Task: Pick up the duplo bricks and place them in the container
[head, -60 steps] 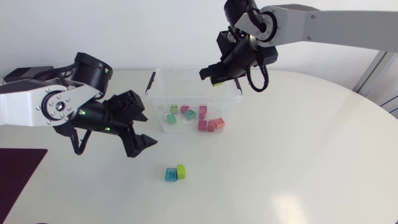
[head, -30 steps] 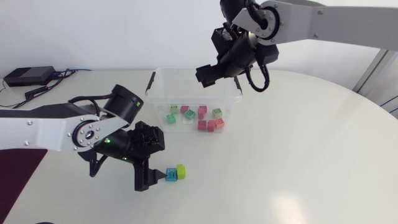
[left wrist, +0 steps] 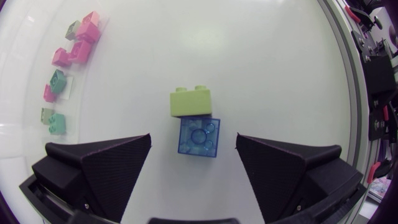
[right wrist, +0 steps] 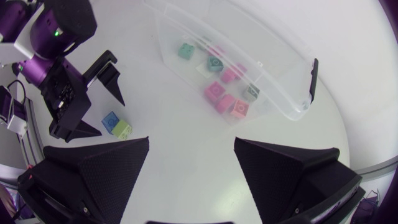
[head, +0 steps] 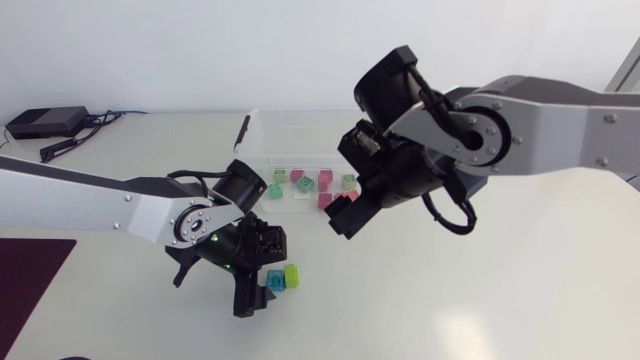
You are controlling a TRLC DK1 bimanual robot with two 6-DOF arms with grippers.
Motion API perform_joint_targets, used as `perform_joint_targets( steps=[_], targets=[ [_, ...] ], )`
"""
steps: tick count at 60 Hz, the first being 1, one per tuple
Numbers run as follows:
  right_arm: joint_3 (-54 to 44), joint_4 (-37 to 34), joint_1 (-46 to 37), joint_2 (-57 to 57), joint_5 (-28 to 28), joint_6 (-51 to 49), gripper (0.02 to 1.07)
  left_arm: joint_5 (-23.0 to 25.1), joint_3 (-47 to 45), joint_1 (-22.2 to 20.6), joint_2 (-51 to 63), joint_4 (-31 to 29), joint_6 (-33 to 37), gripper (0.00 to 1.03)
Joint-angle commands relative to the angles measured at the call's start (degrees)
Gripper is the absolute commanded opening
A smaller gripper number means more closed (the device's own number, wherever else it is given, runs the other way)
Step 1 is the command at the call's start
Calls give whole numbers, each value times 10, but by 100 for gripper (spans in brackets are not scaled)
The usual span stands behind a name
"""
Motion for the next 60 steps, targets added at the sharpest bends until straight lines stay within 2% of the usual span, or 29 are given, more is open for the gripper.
perform_joint_targets(
  steps=[1,5,7,10,13,19,23,26,32,38,46,51,60],
  targets=[
    [-34,8,20,-13,13,-9,101,-8,22,-11,30,0,16,90],
    [-51,15,28,-18,17,-9,101,-11,31,-15,43,0,16,84],
    [-61,16,32,-20,20,-10,101,-14,35,-17,51,-1,16,76],
    [-75,19,35,-25,21,-13,101,-15,40,-18,57,-2,16,53],
    [-86,22,38,-33,20,-20,101,-15,42,-17,58,-2,15,23],
    [-120,63,48,-55,18,-46,101,-16,43,-7,43,-32,17,22],
    [-135,95,53,-65,4,-129,101,-16,38,7,21,-46,24,22],
    [-119,60,62,-44,5,-167,102,-16,35,16,-2,-56,26,22],
    [-106,51,67,-20,-12,-173,102,-16,30,41,-50,-69,27,22],
    [-91,49,65,25,-54,-215,102,-15,25,75,-108,-69,21,22],
    [-58,42,81,77,-55,-282,102,-14,9,104,-161,-69,15,22],
    [-22,14,89,113,-58,-332,102,0,7,130,-194,-68,-2,22],
    [68,-63,100,187,-78,-347,102,27,21,166,-225,-37,-51,23]
  ],
)
